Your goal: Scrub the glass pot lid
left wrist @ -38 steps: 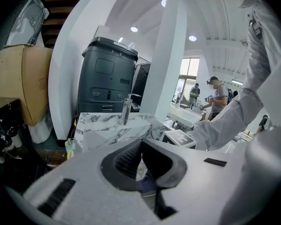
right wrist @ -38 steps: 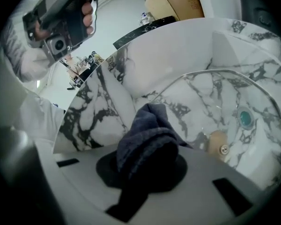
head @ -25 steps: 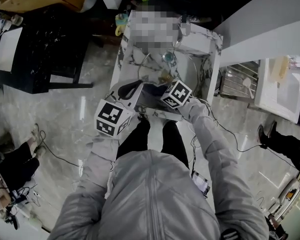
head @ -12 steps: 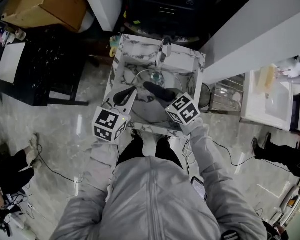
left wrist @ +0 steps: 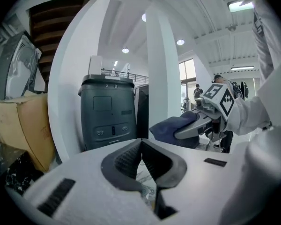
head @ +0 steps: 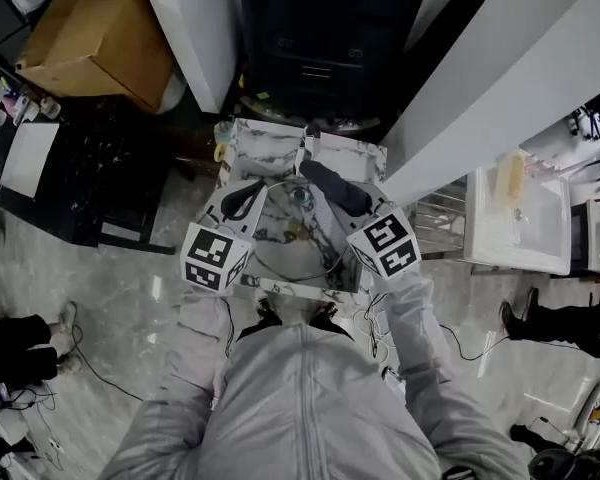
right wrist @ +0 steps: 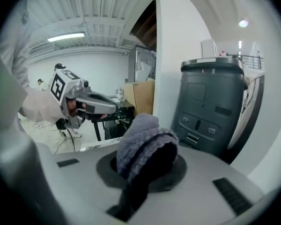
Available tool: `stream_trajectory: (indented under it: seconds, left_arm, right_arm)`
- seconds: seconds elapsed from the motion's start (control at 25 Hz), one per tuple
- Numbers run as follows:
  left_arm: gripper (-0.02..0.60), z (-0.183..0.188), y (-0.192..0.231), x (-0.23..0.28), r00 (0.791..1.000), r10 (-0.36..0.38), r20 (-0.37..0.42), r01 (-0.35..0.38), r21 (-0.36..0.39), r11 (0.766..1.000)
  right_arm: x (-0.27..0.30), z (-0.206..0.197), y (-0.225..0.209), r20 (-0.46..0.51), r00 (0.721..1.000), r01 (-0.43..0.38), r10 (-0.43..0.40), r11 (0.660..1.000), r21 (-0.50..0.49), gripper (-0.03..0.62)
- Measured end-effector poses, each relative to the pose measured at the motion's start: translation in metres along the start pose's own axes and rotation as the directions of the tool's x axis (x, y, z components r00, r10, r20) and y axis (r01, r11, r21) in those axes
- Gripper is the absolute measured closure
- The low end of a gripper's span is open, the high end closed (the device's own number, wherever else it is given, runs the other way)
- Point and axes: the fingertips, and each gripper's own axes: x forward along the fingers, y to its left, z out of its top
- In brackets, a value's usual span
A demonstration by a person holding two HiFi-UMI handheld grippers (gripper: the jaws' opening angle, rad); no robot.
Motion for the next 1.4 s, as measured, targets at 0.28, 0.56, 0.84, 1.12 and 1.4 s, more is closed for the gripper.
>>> stream_trajectory:
  seconds: [0.28, 0.56, 0.84, 1.12, 1.4]
  left_arm:
    - [0.555, 0.053, 0.003, 0.000, 0.995, 0.000, 0.095, -0.006, 0.063, 0.998]
    - [0.555, 0.114, -0.002, -0.016, 0.982, 0.004, 0.187, -0.037, 0.173, 0.984]
    - [0.554, 0.159, -0.002, -0.033, 0.965, 0.016, 0.261, -0.079, 0.232, 0.970]
    - [0.554, 0.192, -0.006, -0.049, 0.951, 0.016, 0.308, -0.101, 0.263, 0.960]
    - [0.554, 0.209, -0.013, -0.056, 0.941, 0.009, 0.338, -0.123, 0.318, 0.940]
  right_arm:
    - [-0.048, 0.054, -0.027, 0.113, 0.988, 0.109, -0.104, 0.993, -0.043, 0.545]
    - [-0.091, 0.090, -0.039, 0.206, 0.961, 0.201, -0.187, 0.978, -0.051, 0.546]
    - [-0.133, 0.128, -0.045, 0.293, 0.926, 0.271, -0.240, 0.960, -0.070, 0.545]
    - [-0.169, 0.159, -0.042, 0.366, 0.891, 0.322, -0.269, 0.942, -0.091, 0.546]
    - [-0.181, 0.167, -0.040, 0.387, 0.878, 0.343, -0.281, 0.934, -0.102, 0.546]
